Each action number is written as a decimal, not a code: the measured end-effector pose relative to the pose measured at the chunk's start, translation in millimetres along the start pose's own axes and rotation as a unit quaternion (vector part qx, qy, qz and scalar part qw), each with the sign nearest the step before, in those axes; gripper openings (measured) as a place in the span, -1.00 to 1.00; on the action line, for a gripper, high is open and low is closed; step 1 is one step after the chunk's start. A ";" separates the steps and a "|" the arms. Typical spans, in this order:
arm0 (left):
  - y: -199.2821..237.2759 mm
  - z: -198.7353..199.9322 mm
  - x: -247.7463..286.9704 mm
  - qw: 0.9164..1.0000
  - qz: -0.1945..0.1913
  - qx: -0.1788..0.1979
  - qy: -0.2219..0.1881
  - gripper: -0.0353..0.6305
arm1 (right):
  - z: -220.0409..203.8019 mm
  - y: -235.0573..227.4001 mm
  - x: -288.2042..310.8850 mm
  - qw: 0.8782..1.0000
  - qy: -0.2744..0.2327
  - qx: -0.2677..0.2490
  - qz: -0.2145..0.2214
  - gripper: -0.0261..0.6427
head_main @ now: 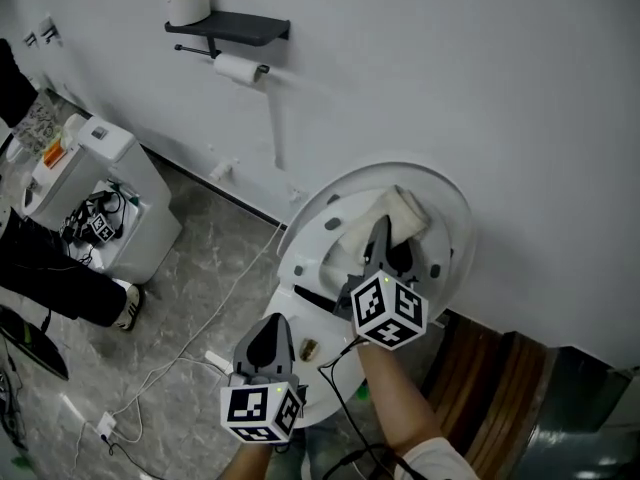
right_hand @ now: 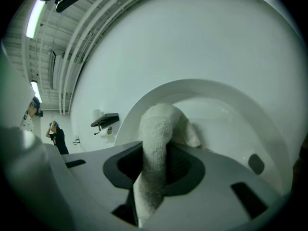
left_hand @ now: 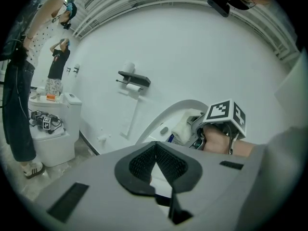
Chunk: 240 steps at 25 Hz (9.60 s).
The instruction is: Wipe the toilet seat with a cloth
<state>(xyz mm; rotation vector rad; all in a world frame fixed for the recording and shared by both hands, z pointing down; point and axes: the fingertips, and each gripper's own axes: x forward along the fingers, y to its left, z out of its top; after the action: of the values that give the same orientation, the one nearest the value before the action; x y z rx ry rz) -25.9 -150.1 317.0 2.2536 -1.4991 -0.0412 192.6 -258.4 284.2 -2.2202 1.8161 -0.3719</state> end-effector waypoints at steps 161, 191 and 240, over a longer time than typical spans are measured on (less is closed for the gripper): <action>99.2 -339.5 -204.0 0.765 -0.356 0.191 0.501 -0.16 | -144.5 -27.8 -299.5 0.960 0.242 0.127 0.066 -0.62; 149.2 -451.8 -173.9 0.800 -0.283 0.191 0.493 -0.24 | -264.3 -81.9 -330.9 0.944 0.297 0.133 0.053 -0.62; 44.7 -358.0 -4.9 0.928 -0.039 0.106 0.355 -0.86 | -403.3 -192.4 -215.0 0.678 0.579 -0.300 0.340 -0.62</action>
<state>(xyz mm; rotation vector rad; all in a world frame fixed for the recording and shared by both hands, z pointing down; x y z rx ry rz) 25.2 -40.3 656.9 2.1262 -1.0464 0.8575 187.2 -22.7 720.4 -1.2378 3.6592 -1.3790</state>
